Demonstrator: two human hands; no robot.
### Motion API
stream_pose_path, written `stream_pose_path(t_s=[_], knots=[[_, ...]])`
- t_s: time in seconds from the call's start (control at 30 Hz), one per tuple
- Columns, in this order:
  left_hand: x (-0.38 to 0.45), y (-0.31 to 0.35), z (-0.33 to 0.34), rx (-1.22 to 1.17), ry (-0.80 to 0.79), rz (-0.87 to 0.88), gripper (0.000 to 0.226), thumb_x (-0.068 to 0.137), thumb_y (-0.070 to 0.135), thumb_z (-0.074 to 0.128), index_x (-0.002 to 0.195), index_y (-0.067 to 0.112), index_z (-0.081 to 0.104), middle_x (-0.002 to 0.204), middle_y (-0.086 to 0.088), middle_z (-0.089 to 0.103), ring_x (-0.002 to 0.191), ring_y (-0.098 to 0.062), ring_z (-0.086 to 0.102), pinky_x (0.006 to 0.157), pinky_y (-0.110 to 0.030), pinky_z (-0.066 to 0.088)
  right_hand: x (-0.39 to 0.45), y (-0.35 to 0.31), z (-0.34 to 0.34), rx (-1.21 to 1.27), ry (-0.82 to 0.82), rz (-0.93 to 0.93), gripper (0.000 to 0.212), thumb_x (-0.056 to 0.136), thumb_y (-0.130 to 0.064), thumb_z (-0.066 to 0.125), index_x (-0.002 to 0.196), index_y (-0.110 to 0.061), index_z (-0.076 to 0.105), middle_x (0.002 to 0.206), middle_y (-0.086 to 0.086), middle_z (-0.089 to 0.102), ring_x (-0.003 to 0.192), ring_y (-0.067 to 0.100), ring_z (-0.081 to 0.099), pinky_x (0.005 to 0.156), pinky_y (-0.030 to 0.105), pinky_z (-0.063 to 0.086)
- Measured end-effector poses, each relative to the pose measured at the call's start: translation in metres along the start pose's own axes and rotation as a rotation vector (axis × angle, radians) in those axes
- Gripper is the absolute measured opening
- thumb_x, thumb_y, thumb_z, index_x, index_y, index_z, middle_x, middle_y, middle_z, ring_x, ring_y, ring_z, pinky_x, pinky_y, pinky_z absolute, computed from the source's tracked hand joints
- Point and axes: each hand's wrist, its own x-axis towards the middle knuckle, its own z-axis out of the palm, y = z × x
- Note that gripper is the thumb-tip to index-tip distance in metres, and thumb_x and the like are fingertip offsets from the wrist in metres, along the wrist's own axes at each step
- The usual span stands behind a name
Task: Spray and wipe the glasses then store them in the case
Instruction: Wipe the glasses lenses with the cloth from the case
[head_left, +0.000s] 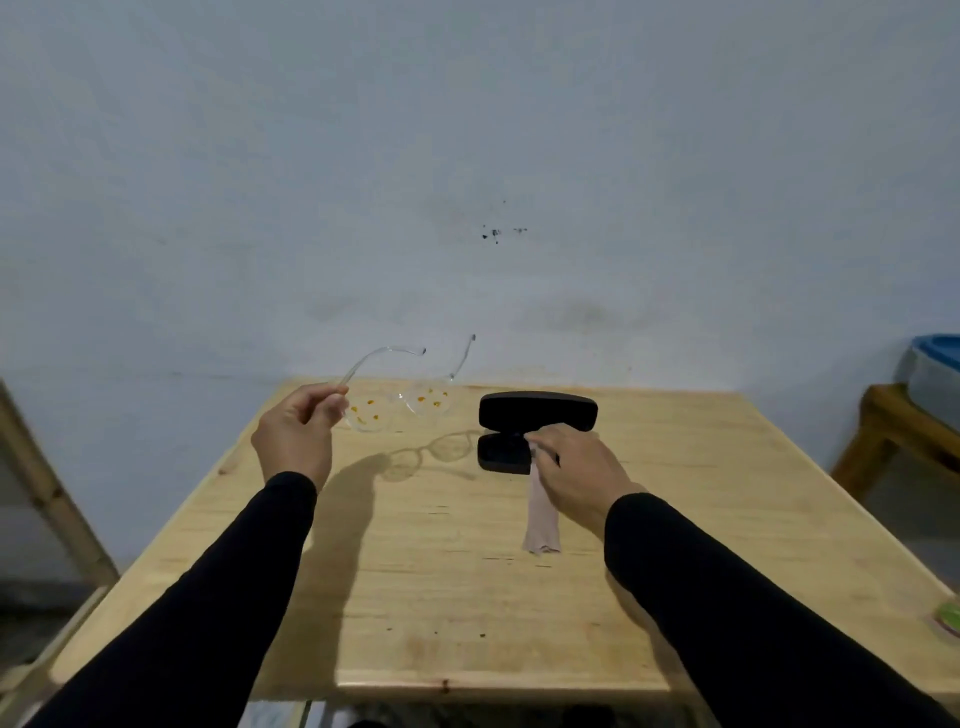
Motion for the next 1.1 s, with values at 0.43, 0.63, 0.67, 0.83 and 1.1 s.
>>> stream_pose_path(t_s=[0.43,0.63,0.67,0.83,1.1], knots=[[0.013,-0.020,0.016,0.016,-0.027,-0.036,0.016,0.083,0.009,0.063,0.082,0.023,0.071,0.086,0.005,0.071,0.078,-0.005,0.067,0.085,-0.023,0.048,0.019,0.014,0.012,0.056,-0.110,-0.042,0.037,0.092,-0.034,0.049,0.115,-0.013,0.068,0.108,-0.001,0.057,0.108,0.016,0.048,0.088,0.023,0.033],[0.014,-0.021,0.023,0.010,-0.033,-0.030,0.018,0.083,0.009,0.063,0.079,0.026,0.070,0.083,0.011,0.070,0.078,-0.004,0.067,0.087,-0.026,0.050,0.013,0.014,0.004,0.084,-0.025,-0.077,0.041,0.086,-0.040,0.053,0.117,-0.016,0.066,0.106,-0.008,0.052,0.100,0.004,0.047,0.087,0.017,0.036],[0.014,-0.020,0.024,0.006,-0.035,-0.026,0.017,0.083,0.009,0.062,0.080,0.024,0.070,0.083,0.011,0.070,0.077,-0.004,0.067,0.087,-0.027,0.051,0.009,0.013,0.001,0.090,-0.018,-0.097,0.040,0.085,-0.040,0.054,0.118,-0.019,0.065,0.108,-0.009,0.052,0.100,0.003,0.047,0.086,0.015,0.036],[0.009,-0.021,0.030,-0.019,-0.059,-0.019,0.014,0.083,0.008,0.062,0.085,0.018,0.071,0.084,0.005,0.071,0.075,-0.006,0.067,0.088,-0.028,0.051,-0.016,0.011,-0.002,0.093,-0.012,-0.124,0.034,0.084,-0.032,0.059,0.117,-0.028,0.063,0.105,-0.013,0.049,0.096,-0.001,0.047,0.078,0.010,0.037],[-0.003,-0.026,0.030,-0.031,-0.087,-0.031,0.014,0.083,0.009,0.064,0.085,0.020,0.071,0.081,0.010,0.070,0.073,0.000,0.067,0.085,-0.024,0.051,-0.026,0.011,0.013,0.073,-0.124,-0.022,0.031,0.090,-0.028,0.061,0.119,-0.021,0.065,0.108,0.001,0.046,0.103,0.014,0.043,0.091,0.023,0.038]])
